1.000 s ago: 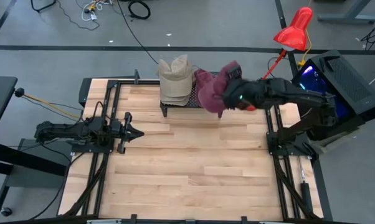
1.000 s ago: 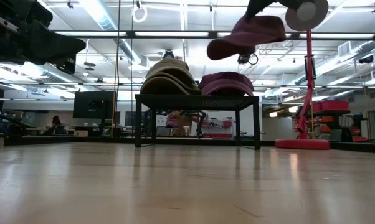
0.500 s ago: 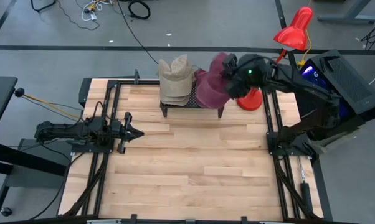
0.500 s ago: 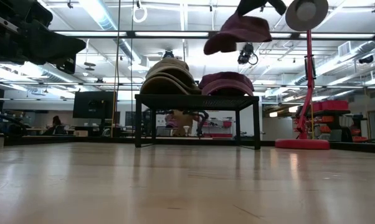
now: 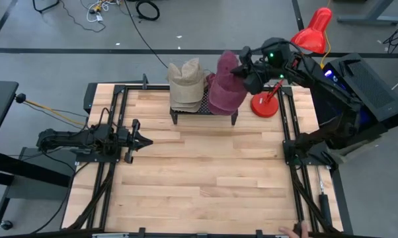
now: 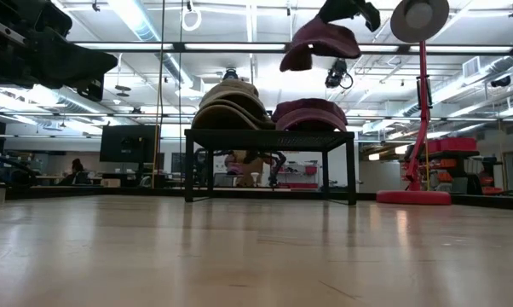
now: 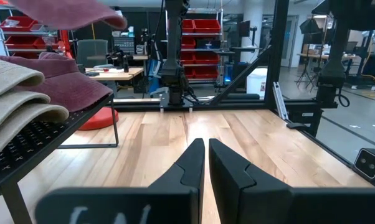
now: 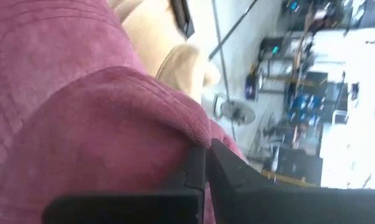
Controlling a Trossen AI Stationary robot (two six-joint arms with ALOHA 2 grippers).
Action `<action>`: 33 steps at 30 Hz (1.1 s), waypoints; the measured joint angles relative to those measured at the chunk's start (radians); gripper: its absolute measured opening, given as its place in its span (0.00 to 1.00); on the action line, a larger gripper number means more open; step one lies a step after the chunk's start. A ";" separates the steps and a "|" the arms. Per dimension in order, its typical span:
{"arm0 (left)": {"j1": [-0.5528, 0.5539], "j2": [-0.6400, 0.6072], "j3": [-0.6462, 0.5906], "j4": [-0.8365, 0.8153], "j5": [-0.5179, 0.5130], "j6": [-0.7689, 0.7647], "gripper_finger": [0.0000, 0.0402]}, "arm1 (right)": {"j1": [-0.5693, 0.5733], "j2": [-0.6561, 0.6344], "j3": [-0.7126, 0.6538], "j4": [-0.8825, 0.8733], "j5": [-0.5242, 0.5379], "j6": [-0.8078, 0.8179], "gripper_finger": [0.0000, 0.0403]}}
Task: Pick & Place hat
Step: Stack the red cap on top of the other red cap on the shelf
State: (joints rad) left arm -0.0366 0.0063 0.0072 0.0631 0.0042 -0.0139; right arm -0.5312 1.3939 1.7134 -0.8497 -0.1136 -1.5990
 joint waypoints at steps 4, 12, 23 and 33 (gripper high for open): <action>0.000 0.000 0.000 0.000 0.000 0.000 0.07 | -0.037 0.021 0.000 0.008 -0.067 -0.003 0.01; 0.000 0.000 0.000 0.000 0.000 0.000 0.07 | -0.091 0.077 0.000 0.016 -0.180 -0.034 0.01; 0.000 0.000 0.000 0.000 0.000 0.000 0.07 | -0.168 0.095 -0.001 0.024 -0.295 -0.051 0.01; 0.000 0.000 0.000 0.000 0.000 0.000 0.07 | -0.194 0.130 -0.002 0.020 -0.343 -0.039 0.01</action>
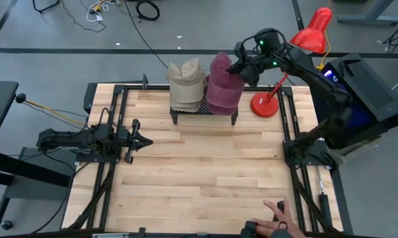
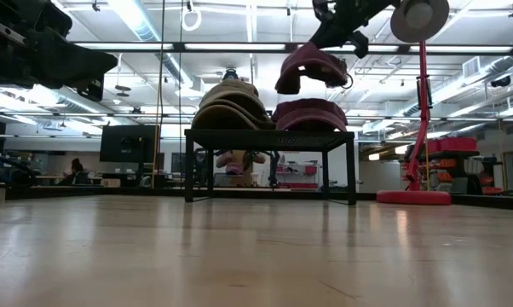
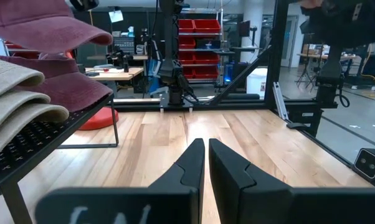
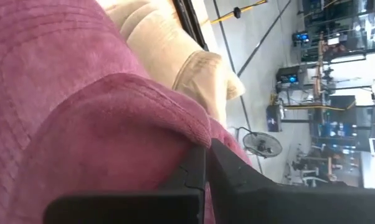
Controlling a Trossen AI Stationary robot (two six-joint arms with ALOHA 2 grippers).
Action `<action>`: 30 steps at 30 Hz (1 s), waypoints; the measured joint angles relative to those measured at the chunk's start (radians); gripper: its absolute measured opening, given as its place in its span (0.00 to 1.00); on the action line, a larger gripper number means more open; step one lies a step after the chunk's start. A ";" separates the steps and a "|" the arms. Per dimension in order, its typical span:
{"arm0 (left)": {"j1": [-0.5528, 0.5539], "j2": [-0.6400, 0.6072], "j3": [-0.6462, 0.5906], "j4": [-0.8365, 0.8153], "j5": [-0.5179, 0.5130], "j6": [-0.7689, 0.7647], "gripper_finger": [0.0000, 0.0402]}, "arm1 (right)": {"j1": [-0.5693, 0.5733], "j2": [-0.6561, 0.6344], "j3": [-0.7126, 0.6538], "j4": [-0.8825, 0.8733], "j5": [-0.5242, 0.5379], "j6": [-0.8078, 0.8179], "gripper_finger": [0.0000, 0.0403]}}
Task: Pick & Place hat
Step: Stack the red cap on top of the other red cap on the shelf
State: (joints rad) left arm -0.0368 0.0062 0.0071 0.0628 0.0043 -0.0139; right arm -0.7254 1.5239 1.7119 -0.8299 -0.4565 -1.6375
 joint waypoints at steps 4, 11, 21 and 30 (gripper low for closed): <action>0.000 0.000 0.000 0.000 0.000 0.000 0.07 | 0.000 0.025 0.000 0.000 -0.009 -0.001 0.01; 0.000 0.000 0.000 0.000 0.000 0.000 0.07 | -0.007 0.060 0.000 -0.010 -0.008 -0.019 0.01; 0.000 0.000 0.000 0.000 0.000 0.000 0.07 | -0.037 0.067 0.000 -0.029 -0.006 -0.021 0.01; 0.000 0.000 0.000 0.000 0.000 0.000 0.07 | -0.037 0.067 0.000 -0.031 -0.006 0.027 0.02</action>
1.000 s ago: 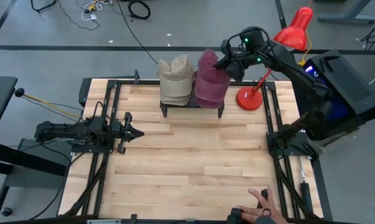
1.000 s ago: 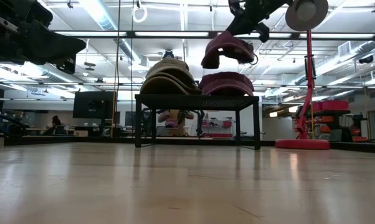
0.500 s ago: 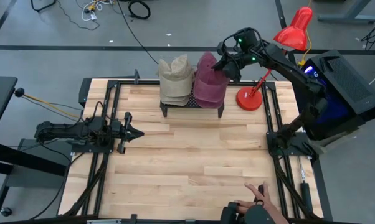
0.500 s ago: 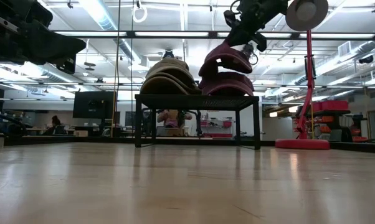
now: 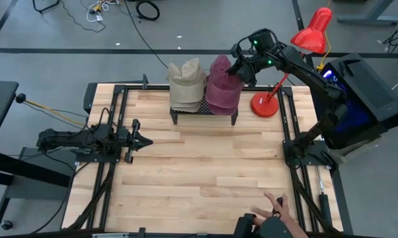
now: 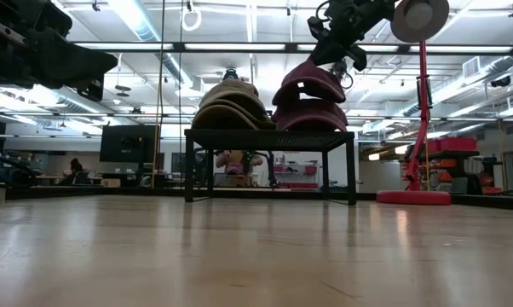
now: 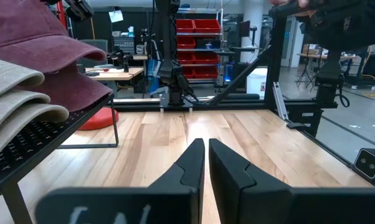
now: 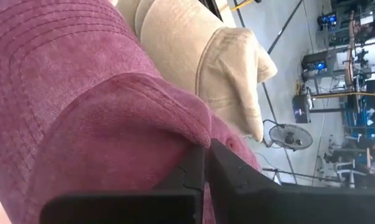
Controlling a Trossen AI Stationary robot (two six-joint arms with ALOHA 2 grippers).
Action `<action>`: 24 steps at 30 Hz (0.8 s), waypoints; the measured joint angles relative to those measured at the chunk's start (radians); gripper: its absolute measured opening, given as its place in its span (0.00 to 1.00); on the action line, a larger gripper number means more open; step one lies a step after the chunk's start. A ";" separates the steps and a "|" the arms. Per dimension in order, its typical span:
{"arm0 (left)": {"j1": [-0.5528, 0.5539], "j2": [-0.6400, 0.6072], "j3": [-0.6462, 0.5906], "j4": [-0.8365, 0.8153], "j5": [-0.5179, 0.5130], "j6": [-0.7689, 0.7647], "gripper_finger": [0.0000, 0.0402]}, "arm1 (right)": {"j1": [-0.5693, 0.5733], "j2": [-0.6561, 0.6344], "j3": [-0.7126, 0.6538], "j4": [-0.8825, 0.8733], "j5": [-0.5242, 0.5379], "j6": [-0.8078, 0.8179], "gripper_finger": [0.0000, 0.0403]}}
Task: Pick & Place hat
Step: Stack the red cap on top of the other red cap on the shelf
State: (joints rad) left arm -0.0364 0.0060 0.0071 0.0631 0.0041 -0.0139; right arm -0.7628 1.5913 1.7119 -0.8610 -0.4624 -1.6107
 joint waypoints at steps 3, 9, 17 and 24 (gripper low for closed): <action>0.000 0.000 0.000 0.000 0.000 0.000 0.07 | 0.000 0.000 0.000 0.000 0.024 0.004 0.04; 0.000 0.000 0.000 0.000 0.000 0.000 0.07 | 0.000 0.000 0.000 0.000 0.096 0.005 0.09; 0.000 0.000 0.000 0.000 0.000 0.000 0.07 | 0.000 0.000 0.000 0.001 0.097 0.005 0.13; 0.000 0.000 0.000 0.000 0.000 0.000 0.07 | 0.000 0.000 0.000 0.001 0.097 0.009 0.14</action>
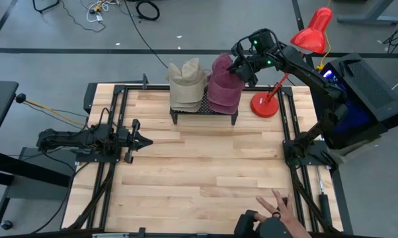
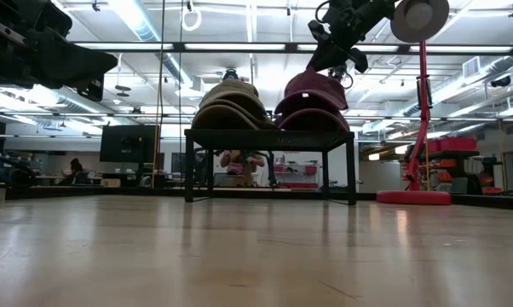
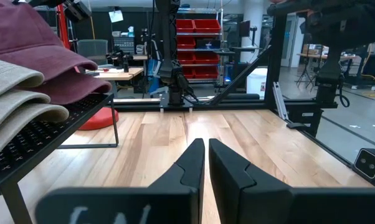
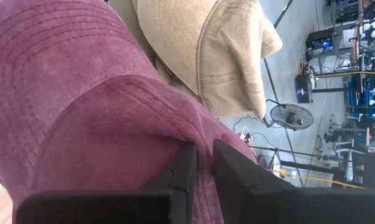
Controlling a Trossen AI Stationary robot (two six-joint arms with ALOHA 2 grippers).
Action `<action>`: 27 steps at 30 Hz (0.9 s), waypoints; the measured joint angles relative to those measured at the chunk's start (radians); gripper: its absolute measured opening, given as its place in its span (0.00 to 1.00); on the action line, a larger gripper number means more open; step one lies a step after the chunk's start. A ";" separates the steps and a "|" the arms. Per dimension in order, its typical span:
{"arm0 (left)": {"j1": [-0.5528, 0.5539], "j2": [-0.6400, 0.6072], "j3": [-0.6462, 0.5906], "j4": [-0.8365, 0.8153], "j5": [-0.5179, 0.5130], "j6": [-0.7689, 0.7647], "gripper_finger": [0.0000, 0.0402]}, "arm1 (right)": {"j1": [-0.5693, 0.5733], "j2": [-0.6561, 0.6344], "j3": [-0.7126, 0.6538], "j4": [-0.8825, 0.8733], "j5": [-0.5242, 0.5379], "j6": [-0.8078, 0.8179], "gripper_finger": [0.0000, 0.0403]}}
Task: Pick & Place hat
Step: Stack the red cap on top of the other red cap on the shelf, then return to Home Position
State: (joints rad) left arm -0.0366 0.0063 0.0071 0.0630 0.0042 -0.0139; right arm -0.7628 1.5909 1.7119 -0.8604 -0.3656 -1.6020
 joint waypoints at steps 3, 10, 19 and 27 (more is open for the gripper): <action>0.000 0.000 0.000 0.000 0.000 0.000 0.07 | 0.000 0.000 0.000 0.000 0.000 0.034 0.15; 0.000 0.000 0.000 0.000 0.000 0.000 0.07 | 0.000 0.000 0.000 0.001 0.000 0.049 0.17; 0.000 0.000 0.000 0.000 0.000 0.000 0.07 | 0.000 -0.001 0.000 0.014 0.010 0.049 0.24; 0.000 0.000 0.000 0.000 0.000 0.000 0.07 | 0.001 -0.001 0.000 0.057 0.010 0.049 0.32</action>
State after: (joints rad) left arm -0.0365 0.0060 0.0074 0.0628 0.0040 -0.0139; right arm -0.7620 1.5902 1.7119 -0.8035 -0.3561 -1.5528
